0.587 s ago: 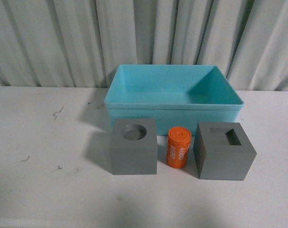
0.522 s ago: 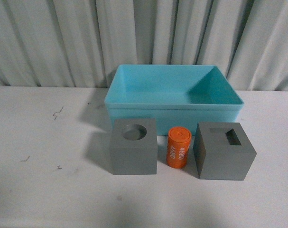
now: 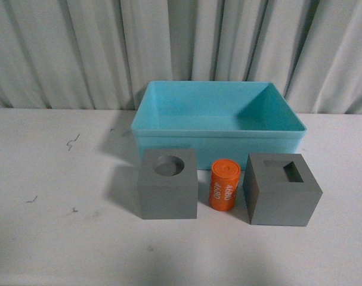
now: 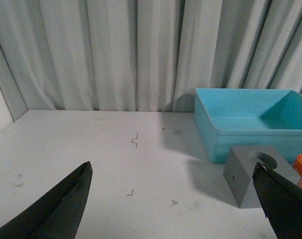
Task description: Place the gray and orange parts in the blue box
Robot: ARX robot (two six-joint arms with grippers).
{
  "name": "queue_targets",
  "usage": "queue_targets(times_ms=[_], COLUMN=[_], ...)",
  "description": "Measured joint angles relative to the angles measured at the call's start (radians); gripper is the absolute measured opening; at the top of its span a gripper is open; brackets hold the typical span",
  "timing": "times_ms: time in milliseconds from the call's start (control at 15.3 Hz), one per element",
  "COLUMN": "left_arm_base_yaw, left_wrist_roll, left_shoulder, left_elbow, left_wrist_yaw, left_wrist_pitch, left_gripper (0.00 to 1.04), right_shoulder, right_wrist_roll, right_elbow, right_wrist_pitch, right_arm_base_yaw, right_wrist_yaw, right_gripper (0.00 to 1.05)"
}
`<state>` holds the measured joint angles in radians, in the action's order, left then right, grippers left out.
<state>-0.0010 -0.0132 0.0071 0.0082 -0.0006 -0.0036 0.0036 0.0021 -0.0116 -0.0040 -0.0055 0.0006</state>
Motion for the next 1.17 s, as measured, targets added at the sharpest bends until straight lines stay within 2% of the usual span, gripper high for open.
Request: queue_targets(times_ms=[1175], left_arm_base_yaw=[0.000], left_wrist_roll=[0.000], left_shoulder=[0.000], left_elbow=[0.000], left_wrist_yaw=[0.000], left_wrist_pitch=[0.000], left_gripper=[0.98], right_shoulder=[0.000], right_wrist_roll=[0.000], right_elbow=[0.000], right_wrist_pitch=[0.000], right_arm_base_yaw=[0.000], right_wrist_yaw=[0.000], right_gripper=[0.98])
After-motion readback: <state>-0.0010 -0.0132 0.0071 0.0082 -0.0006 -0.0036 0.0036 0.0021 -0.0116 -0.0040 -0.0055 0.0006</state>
